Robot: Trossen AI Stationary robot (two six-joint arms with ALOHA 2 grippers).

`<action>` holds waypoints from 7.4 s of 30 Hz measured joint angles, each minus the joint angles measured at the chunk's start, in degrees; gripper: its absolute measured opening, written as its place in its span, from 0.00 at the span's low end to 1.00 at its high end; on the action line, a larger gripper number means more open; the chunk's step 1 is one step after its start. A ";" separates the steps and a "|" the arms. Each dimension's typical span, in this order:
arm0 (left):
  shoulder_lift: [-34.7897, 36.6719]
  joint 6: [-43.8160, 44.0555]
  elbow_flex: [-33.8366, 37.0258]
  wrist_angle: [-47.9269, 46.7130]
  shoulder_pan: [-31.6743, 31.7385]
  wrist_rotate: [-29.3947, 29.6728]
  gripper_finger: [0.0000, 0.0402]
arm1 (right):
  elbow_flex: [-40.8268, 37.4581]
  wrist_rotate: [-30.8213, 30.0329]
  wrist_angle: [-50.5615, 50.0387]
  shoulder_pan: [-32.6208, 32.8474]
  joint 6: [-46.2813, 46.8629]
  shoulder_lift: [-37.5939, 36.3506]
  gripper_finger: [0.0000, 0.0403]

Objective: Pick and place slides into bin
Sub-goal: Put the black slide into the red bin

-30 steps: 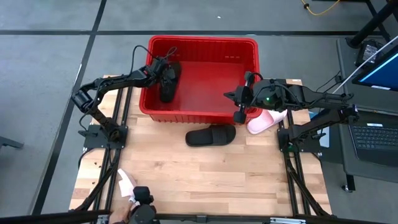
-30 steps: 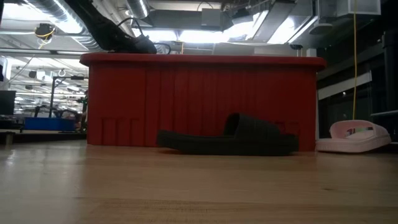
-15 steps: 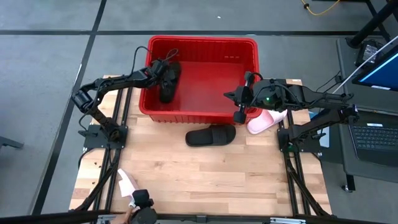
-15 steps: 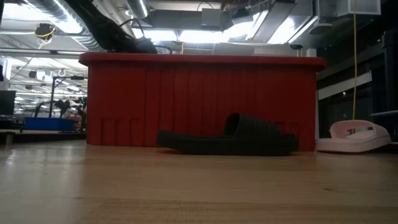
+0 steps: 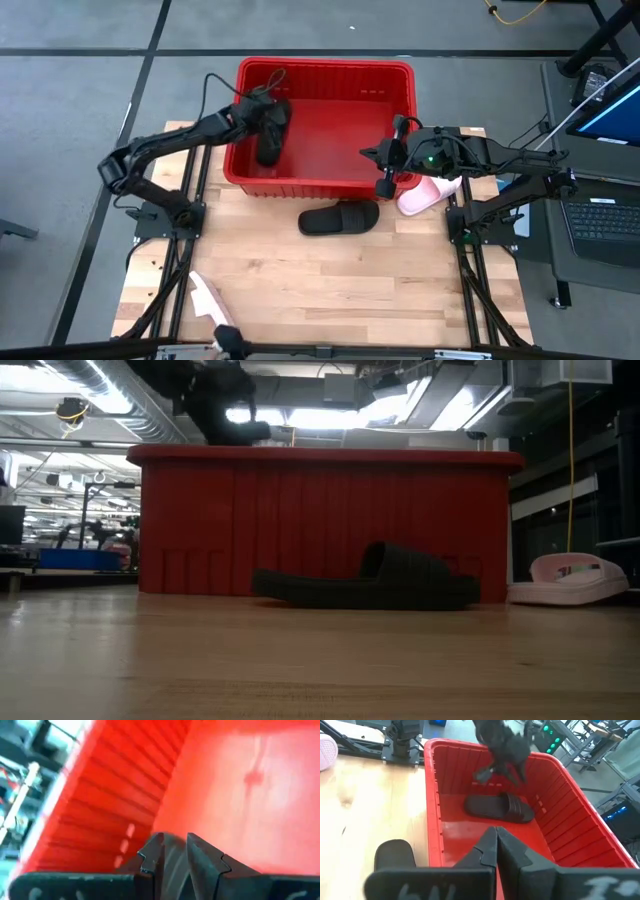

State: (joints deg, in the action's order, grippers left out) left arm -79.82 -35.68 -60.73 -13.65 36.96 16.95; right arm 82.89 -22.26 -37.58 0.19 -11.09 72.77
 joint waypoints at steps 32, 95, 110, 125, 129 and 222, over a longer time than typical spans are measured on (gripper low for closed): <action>24.62 26.13 -1.71 -12.94 -32.84 -4.28 0.00 | 0.07 8.58 -0.70 -0.04 -8.63 -1.00 0.02; 25.60 35.56 19.12 13.43 -54.80 -1.53 0.00 | -24.96 -22.07 7.71 36.60 78.30 11.29 0.01; 25.56 39.84 19.12 15.20 -54.80 -1.07 0.00 | -53.42 -18.23 38.22 35.07 66.03 -11.61 0.01; 25.39 39.91 19.12 19.36 -54.74 0.09 0.00 | -63.32 -4.69 52.33 23.06 64.65 -13.06 0.01; 25.31 39.94 19.12 19.54 -54.71 0.48 0.01 | -63.36 -3.06 52.06 21.28 65.17 -12.68 0.01; 25.28 40.03 19.12 16.78 -54.74 3.00 0.08 | -63.32 6.31 66.57 12.28 72.09 9.54 0.53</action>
State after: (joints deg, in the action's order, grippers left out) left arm -54.54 4.35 -41.60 3.14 -17.78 19.95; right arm 19.57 -15.95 28.99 12.47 61.01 82.31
